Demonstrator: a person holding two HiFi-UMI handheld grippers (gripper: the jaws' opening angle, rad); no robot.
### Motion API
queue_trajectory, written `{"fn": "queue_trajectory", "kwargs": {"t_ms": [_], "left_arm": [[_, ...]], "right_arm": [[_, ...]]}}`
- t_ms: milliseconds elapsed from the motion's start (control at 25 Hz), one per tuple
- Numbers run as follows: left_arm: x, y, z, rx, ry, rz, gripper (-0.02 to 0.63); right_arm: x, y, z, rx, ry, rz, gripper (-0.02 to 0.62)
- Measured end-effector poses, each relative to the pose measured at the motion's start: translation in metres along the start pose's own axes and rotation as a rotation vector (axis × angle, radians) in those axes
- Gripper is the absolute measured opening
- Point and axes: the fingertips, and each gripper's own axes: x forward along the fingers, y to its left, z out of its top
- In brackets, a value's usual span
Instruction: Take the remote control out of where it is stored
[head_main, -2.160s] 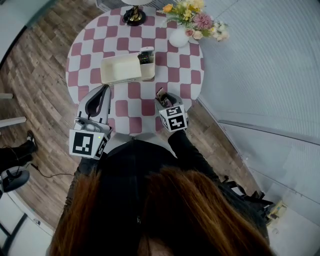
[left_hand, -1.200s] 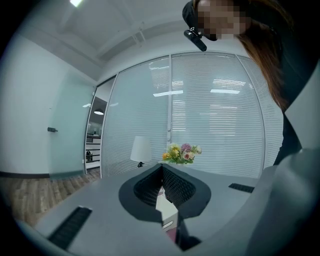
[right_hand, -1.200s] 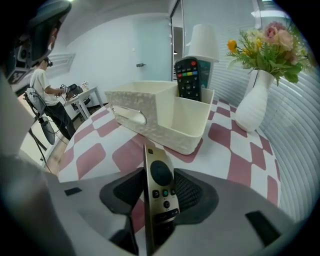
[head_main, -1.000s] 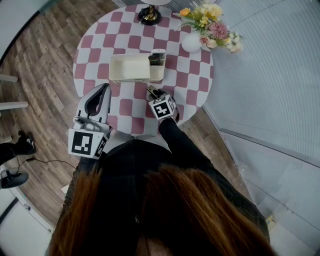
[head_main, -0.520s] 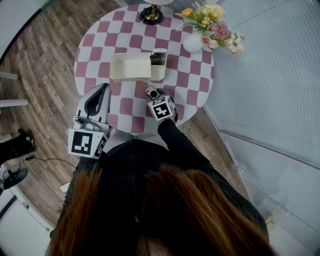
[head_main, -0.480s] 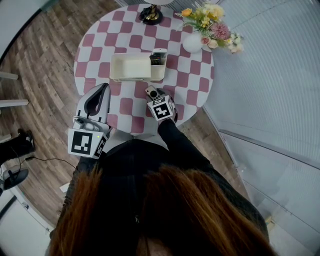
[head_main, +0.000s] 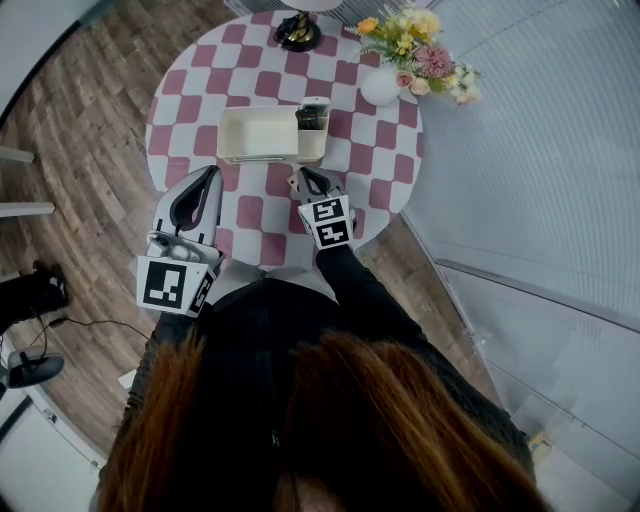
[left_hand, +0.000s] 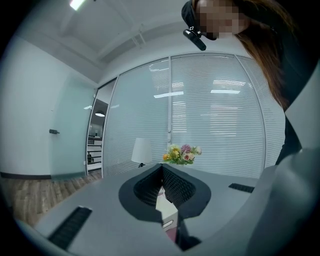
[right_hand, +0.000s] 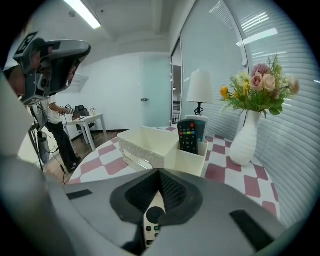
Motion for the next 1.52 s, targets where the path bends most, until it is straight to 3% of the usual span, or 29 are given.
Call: {"fn": "queue_trajectory", "kwargs": {"t_ms": [320, 680, 960, 1200, 1520], "left_arm": [[-0.002, -0.003, -0.001, -0.007, -0.007, -0.003, 0.009], [-0.004, -0.003, 0.004, 0.018, -0.04, 0.01, 0.009], [-0.006, -0.005, 0.001, 0.056, -0.057, 0.008, 0.009], [0.0, -0.003, -0.009, 0.066, 0.013, 0.029, 0.009], [-0.002, 0.001, -0.001, 0.066, -0.042, 0.036, 0.009]], "right_arm": [[-0.045, -0.012, 0.067, -0.044, -0.266, -0.099, 0.015], [-0.093, -0.01, 0.112, -0.034, -0.41, -0.133, 0.015], [-0.132, 0.005, 0.145, -0.037, -0.476, -0.113, 0.015], [-0.142, 0.013, 0.154, -0.033, -0.482, -0.093, 0.015], [-0.141, 0.007, 0.151, -0.002, -0.458, -0.098, 0.015]]}}
